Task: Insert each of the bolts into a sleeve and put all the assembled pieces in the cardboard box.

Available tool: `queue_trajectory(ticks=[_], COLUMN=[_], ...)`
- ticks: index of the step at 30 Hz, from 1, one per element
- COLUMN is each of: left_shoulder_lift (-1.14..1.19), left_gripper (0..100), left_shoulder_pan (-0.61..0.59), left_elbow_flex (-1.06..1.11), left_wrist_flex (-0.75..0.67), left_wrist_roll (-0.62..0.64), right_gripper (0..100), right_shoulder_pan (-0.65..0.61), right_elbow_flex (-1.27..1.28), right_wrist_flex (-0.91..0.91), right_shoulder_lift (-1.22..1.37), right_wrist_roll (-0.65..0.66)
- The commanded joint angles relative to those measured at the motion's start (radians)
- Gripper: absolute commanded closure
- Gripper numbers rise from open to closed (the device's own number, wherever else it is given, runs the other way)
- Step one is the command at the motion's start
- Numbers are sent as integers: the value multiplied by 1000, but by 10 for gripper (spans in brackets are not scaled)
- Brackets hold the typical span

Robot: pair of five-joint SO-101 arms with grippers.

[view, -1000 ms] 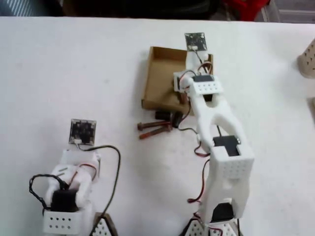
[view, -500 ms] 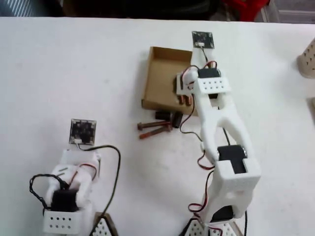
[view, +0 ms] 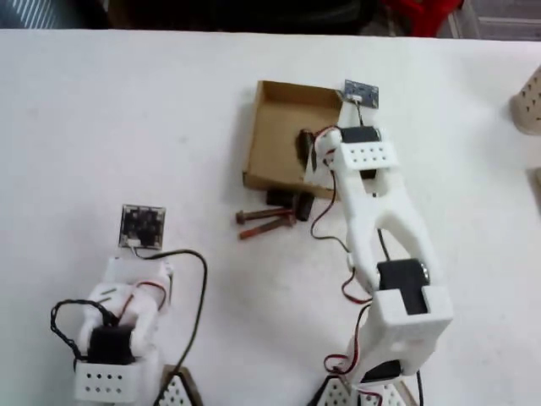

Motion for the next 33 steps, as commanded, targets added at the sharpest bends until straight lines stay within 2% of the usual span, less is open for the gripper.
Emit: queue_trajectory(ticks=[1,4,12,17,21,26,33], left_shoulder_lift=[-19,-19,-19,-19,-19,-19,-19], left_gripper=[977,977,977,977,977,977,977], left_shoulder_pan=[8,8,8,8,8,8,8], left_elbow_flex=[-3,-3,-3,-3,-3,-3,-3], left_wrist_flex=[-5,-5,-5,-5,-3,-3,0], left_wrist_roll=[-8,-8,-8,-8,-8,-8,-8], right_gripper=[981,981,981,981,968,868,920], right_shoulder_pan=[-71,-99,-67,-147,-147,-209,-189], right_elbow_flex=[68,126,239,388,503,546,542], right_wrist_flex=[5,-10,-48,-79,-186,-249,-384], right_shoulder_lift=[-82,-150,-437,-542,-541,-479,-357], right_wrist_roll=[-12,-12,-6,-3,6,71,117])
